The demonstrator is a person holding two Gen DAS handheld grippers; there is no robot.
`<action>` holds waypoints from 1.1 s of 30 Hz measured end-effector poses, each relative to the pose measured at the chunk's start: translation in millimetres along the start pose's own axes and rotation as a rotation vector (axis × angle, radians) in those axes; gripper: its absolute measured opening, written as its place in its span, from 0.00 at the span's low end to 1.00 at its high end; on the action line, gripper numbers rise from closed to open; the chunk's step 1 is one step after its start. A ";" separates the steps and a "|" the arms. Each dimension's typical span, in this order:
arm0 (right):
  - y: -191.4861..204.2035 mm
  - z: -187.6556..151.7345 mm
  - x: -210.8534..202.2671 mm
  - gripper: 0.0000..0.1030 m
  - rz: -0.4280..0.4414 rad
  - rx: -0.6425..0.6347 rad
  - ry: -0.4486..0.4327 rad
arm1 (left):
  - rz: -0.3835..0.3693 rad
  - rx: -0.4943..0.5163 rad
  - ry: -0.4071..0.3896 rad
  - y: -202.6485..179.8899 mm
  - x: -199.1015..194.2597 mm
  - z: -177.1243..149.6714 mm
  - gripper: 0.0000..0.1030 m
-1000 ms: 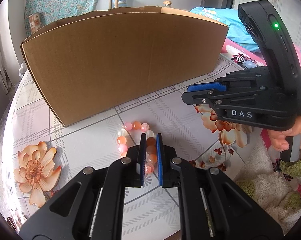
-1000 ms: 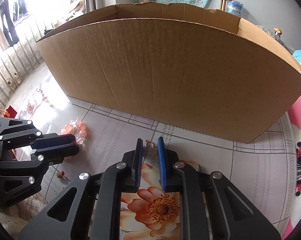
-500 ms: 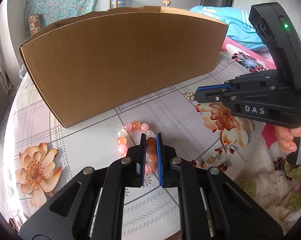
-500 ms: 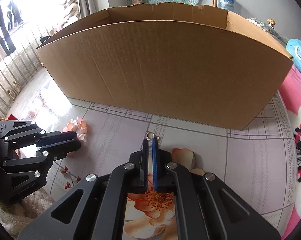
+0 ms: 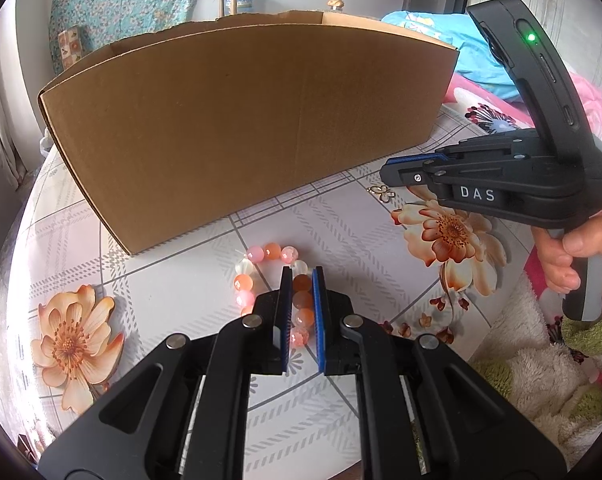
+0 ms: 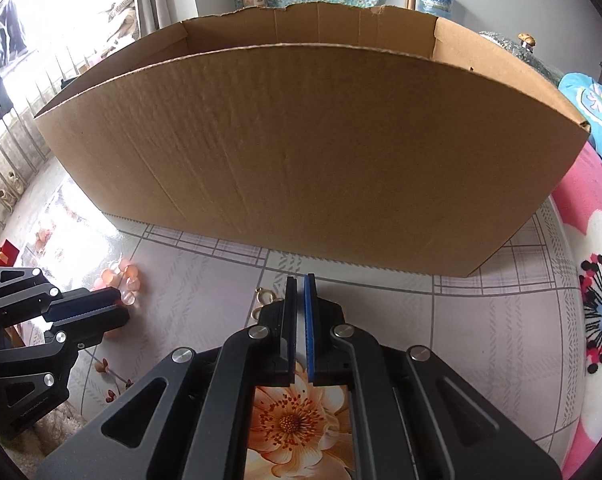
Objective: Organize jewelry
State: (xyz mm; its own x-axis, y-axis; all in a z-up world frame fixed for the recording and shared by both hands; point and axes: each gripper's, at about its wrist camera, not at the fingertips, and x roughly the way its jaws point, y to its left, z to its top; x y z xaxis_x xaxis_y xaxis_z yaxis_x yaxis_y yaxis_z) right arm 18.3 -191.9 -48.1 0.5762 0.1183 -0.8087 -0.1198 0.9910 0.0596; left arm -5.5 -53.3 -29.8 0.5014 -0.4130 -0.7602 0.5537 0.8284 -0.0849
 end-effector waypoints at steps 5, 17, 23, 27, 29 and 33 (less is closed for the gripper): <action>5.9 -5.7 -3.3 0.04 -0.004 -0.019 0.013 | 0.000 0.002 -0.002 0.2 -0.2 -0.8 0.08; 4.2 -1.9 -5.7 0.04 -0.016 0.005 -0.001 | 0.002 0.004 -0.003 -0.3 -0.5 -0.9 0.08; 7.5 -2.1 0.0 0.04 0.000 -0.003 0.018 | 0.000 0.001 -0.003 -0.6 -0.8 -0.9 0.08; 14.3 -10.1 -4.2 0.04 0.014 -0.005 0.027 | -0.001 0.001 -0.004 -0.5 -1.2 -1.0 0.08; 16.9 -15.4 -7.8 0.05 0.016 -0.002 0.029 | -0.001 0.001 -0.003 -0.5 -1.1 -1.0 0.08; 12.6 -18.0 -12.2 0.06 0.046 0.046 0.027 | -0.001 0.001 -0.003 -0.9 -0.8 -1.0 0.08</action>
State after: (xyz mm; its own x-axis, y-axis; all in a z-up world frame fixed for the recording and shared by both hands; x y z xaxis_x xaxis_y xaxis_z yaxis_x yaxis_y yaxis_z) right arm -4.9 -181.9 -48.0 0.5490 0.1622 -0.8199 -0.1081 0.9865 0.1228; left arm -7.1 -53.4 -29.8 0.5033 -0.4147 -0.7581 0.5547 0.8278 -0.0846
